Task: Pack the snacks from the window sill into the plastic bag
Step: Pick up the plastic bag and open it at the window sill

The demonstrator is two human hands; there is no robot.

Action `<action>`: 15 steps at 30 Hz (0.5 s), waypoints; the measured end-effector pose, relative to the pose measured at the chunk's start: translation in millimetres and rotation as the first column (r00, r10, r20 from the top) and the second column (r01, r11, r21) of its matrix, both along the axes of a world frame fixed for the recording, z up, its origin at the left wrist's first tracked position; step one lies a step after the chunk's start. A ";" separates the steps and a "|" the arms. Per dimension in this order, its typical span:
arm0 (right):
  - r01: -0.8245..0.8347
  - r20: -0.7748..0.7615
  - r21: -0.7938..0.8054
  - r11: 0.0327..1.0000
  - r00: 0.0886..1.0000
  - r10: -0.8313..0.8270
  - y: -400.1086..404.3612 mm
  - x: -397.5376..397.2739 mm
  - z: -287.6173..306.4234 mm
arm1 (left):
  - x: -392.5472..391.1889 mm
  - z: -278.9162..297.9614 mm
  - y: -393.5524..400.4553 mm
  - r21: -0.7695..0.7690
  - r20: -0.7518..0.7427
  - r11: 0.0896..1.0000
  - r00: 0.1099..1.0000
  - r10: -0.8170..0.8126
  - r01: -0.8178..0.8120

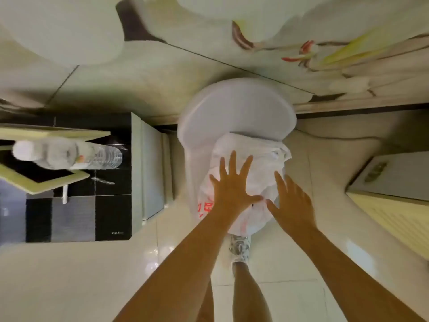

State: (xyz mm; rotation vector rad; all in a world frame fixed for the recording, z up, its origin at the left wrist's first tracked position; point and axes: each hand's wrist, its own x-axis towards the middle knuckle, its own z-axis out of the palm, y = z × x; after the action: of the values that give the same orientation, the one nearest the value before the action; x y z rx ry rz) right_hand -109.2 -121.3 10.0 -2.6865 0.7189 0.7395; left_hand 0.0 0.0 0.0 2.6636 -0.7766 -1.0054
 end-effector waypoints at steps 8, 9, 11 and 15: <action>0.135 0.069 0.063 0.989 0.988 -0.139 10.0 -6.2 -44.7 | -0.2 -50.7 -14.3 0.005 -0.022 1.000 1.000 -0.005 0.005; 0.148 0.075 0.077 0.986 0.985 -0.154 11.0 -5.4 -42.9 | 3.7 -49.9 -11.2 -0.049 -0.020 0.998 0.999 0.040 -0.041; 0.181 0.108 0.103 0.978 0.975 -0.192 14.3 -2.2 -36.8 | 12.1 -43.8 -4.5 -0.188 -0.046 0.955 0.973 0.225 -0.230; 0.270 0.135 0.177 0.946 0.946 -0.295 20.7 6.9 -14.3 | 25.2 -11.5 11.4 -0.393 -0.307 0.719 0.819 0.485 -0.574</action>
State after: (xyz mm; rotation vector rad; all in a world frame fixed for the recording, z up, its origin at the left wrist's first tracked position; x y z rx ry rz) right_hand -102.3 -100.6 -4.3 -2.3978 0.9386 0.4799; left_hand 25.2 11.4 -11.5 2.1249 -0.1425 -0.7607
